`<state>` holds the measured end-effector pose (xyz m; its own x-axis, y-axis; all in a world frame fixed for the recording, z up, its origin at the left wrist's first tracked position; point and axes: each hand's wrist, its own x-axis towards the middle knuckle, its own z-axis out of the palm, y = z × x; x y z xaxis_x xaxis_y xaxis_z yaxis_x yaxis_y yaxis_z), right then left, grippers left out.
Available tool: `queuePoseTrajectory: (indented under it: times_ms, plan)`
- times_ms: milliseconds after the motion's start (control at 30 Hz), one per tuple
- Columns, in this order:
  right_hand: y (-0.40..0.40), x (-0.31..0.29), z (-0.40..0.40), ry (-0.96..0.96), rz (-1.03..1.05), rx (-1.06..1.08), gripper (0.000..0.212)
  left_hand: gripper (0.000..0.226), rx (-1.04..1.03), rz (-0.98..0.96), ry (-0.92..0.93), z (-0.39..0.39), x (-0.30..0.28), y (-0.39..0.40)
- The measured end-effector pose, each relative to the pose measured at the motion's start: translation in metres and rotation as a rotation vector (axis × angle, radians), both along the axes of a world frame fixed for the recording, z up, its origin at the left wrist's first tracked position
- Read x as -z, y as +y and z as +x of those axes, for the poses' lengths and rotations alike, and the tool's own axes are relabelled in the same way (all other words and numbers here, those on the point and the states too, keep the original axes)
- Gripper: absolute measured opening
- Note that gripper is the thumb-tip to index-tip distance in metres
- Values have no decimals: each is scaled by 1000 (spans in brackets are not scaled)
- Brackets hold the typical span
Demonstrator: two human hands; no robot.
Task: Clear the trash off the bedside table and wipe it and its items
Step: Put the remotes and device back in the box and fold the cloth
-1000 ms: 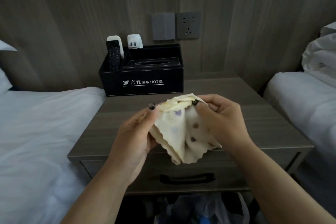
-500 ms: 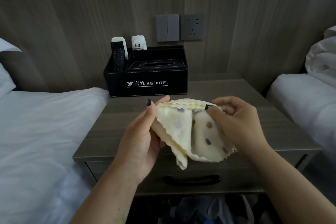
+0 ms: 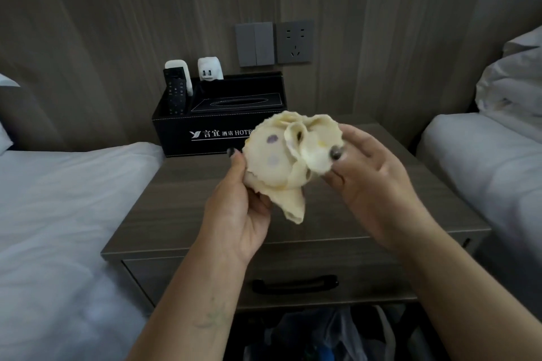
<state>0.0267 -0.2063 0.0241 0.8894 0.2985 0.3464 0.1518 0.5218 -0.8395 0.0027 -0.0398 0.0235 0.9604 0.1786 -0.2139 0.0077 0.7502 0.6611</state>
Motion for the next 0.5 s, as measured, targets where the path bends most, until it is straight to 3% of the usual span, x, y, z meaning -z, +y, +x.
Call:
queuePoseTrajectory:
  times_ms: [67,167,300,400,500]
  plan:
    - [5,6,-6,-205,-241,121,75,39,24,-82,-20,2,-1,-6]
    - [8,13,-10,-291,-407,268,87,36,63,-59,-87,1,-3,-16]
    - [-3,14,-9,-201,-309,394,70,47,156,199,-301,-1,-4,-25]
    - [-16,11,-8,-277,-329,419,61,58,160,320,-337,-4,-2,-26]
    - [-23,10,-11,-368,-454,370,43,43,95,330,-321,-8,-3,-21]
